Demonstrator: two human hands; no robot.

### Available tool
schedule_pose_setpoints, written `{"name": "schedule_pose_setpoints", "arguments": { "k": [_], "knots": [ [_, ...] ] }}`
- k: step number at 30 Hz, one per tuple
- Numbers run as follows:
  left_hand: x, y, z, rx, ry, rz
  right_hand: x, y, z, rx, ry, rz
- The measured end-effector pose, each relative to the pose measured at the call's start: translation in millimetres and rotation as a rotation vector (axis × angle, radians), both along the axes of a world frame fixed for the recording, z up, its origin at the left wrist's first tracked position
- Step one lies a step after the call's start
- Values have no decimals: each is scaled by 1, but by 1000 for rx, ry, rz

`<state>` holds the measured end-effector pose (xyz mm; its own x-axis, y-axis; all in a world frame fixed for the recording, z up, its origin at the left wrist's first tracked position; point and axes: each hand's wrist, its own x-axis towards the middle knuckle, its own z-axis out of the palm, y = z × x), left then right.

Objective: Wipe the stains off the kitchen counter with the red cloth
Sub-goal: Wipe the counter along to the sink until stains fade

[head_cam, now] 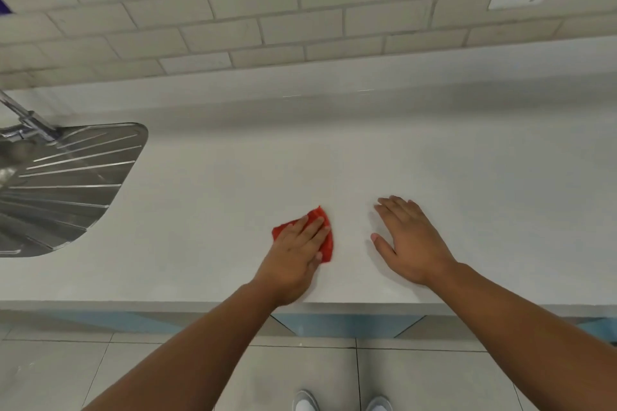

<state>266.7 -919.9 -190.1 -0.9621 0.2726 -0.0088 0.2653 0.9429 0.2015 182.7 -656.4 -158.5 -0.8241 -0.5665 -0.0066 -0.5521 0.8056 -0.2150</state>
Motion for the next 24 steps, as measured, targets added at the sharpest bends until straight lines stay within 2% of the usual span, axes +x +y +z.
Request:
{"name": "schedule_pose_setpoints", "arguments": {
  "k": [2,4,6,8,10,14,16,19,21,24],
  "knots": [
    [14,-41,-5,-35,8,31,4,1,1,-6,-1,-6],
    [14,-74,-4,-53,-18,206,10,3,1,-2,-4,-20],
    [3,-79,0,-47,-63,386,17,6,0,3,-2,-45],
    [-15,-58,4,-67,-49,468,23,7,-1,12,-1,-70],
    [-27,-25,8,-61,-49,433,29,7,-3,17,-10,-83],
    [-21,40,10,-69,-97,192,36,2,-9,14,-16,-100],
    [-2,44,7,-84,-101,89,39,-1,-11,17,-10,-103],
    [30,5,-2,-40,-48,-12,42,-6,-11,15,-8,-96],
    [46,-38,-4,-18,-26,25,45,-7,-11,10,-6,-102],
    [66,-88,-4,-39,-5,228,51,-2,-10,6,6,-120]
  ]
}}
